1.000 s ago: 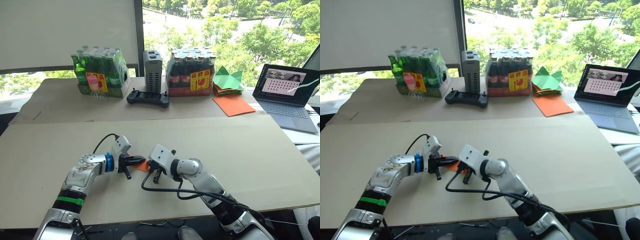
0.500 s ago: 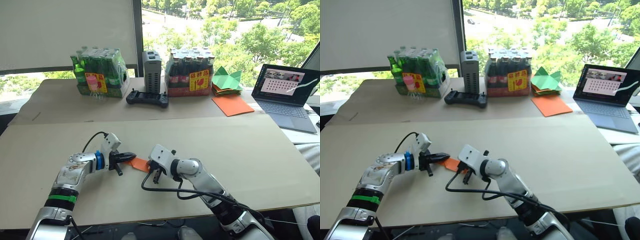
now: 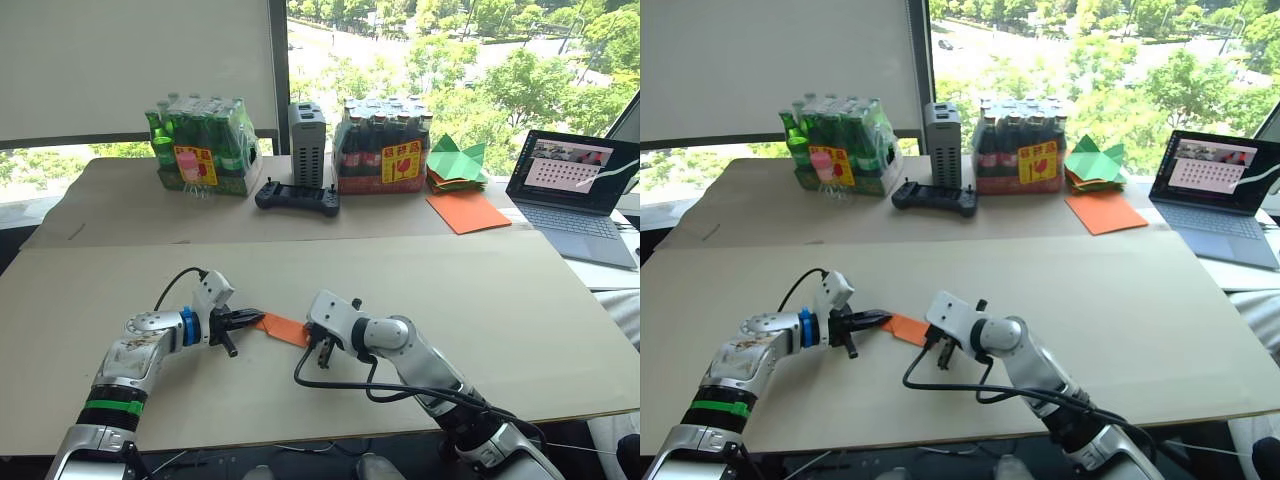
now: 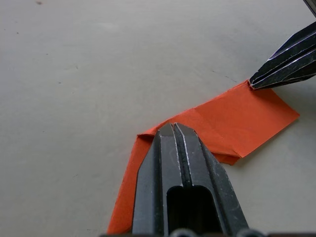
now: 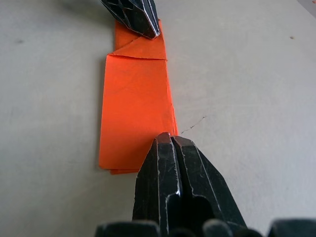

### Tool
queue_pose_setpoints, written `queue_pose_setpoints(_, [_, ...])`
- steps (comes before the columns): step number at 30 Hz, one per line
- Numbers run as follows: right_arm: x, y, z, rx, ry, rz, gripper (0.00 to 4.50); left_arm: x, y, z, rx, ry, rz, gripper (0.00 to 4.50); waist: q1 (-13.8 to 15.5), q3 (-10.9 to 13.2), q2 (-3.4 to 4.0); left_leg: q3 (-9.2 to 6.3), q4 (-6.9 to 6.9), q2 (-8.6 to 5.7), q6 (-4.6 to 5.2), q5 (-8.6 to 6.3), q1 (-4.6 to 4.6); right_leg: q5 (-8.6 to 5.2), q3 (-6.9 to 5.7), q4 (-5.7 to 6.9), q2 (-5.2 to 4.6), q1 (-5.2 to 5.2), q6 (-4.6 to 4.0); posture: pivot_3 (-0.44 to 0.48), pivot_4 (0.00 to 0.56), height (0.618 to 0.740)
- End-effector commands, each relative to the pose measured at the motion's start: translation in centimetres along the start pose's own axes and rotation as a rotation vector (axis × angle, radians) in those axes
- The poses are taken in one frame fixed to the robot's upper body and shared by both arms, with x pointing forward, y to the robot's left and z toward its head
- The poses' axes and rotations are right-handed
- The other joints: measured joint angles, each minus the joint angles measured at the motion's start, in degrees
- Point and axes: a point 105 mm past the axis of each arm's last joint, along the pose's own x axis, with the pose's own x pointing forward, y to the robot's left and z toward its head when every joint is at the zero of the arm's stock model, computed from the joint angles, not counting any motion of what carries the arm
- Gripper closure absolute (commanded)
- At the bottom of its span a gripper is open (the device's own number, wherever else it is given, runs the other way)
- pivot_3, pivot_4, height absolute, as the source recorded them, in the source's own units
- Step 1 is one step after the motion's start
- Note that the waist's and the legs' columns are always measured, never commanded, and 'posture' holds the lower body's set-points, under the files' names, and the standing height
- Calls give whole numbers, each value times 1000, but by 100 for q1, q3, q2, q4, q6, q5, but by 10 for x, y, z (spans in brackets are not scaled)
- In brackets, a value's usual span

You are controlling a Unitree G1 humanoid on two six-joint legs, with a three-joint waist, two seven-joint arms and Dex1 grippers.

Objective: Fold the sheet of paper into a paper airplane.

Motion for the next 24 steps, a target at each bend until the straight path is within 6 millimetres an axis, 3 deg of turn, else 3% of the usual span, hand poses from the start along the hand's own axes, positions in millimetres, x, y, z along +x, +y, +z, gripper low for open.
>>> queue_pose_setpoints(1, [-3,-1,-27,51,98,-7,4480,-3,4,-10,-21,38,33,4500,3,0,0,0,0,0,0,0,0,0,0,0,0,0,0,0,150,740])
queue_pose_setpoints(4, [-4,-8,-14,60,28,-47,4480,-2,4,-7,-26,22,36,4500,10,0,0,0,0,0,0,0,0,0,0,0,0,0,0,0,150,740])
queue_pose_setpoints(9, [-13,-29,31,90,-197,-140,4480,-5,0,4,-13,-15,29,4500,12,1,-1,0,0,0,0,0,-11,0,0,2,0,-11,0,0,150,740])
queue_pose_setpoints(14, [-25,-33,64,119,-386,-149,4480,-8,-1,20,-40,-77,41,4500,-4,4,-1,-2,0,3,0,0,-22,0,0,0,1,-22,0,0,150,740])
queue_pose_setpoints(24, [-34,-17,80,113,-499,-56,4480,-22,-7,54,-42,-169,39,4500,0,6,-2,-3,0,2,0,0,-30,0,-1,-3,0,-25,0,0,150,740])
